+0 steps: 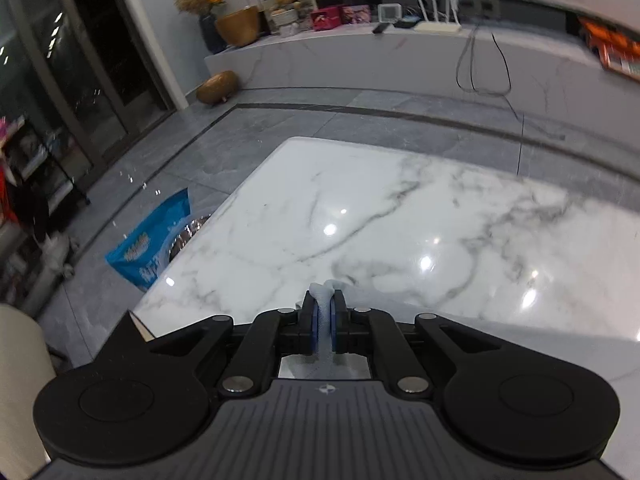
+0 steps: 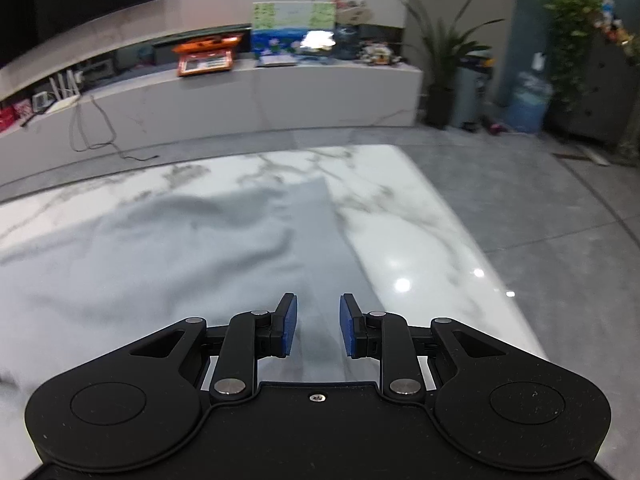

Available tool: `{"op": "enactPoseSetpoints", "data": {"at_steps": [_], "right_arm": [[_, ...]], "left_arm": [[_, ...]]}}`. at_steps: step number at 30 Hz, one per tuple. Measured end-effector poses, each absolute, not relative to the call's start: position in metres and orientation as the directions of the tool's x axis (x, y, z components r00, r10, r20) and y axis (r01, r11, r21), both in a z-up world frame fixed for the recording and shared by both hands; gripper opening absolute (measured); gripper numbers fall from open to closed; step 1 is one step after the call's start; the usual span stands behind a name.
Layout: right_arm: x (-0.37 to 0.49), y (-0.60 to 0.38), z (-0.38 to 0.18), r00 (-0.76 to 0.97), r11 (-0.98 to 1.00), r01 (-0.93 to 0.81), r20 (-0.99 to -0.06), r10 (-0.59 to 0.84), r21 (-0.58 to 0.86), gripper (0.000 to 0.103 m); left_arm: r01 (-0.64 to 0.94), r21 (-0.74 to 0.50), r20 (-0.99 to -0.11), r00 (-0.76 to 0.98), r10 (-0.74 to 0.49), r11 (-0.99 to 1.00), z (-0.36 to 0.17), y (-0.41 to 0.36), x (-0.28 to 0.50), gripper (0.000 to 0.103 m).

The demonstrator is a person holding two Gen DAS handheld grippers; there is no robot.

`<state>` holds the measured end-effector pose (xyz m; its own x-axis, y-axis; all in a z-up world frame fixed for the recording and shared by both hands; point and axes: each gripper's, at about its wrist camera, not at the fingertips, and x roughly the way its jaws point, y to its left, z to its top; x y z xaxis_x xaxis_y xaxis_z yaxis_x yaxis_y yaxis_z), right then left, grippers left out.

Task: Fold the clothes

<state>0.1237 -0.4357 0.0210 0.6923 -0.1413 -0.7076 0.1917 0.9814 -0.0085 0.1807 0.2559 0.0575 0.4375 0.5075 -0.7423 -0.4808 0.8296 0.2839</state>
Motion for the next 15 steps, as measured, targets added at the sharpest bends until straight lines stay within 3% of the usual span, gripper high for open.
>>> {"op": "enactPoseSetpoints", "data": {"at_steps": [10,15], "right_arm": [[0.193,-0.436,0.009,0.664,0.978,0.209,-0.734,-0.145,-0.005,0.023],[0.201,-0.427,0.002,0.623,0.953,0.246,-0.724,-0.296,-0.178,0.029]], "left_arm": [[-0.447,0.318,-0.758,0.410,0.507,0.836,0.035,0.254,0.185,0.005],[-0.419,0.257,-0.773,0.451,0.445,0.871,0.023,0.246,0.187,0.005]]}}
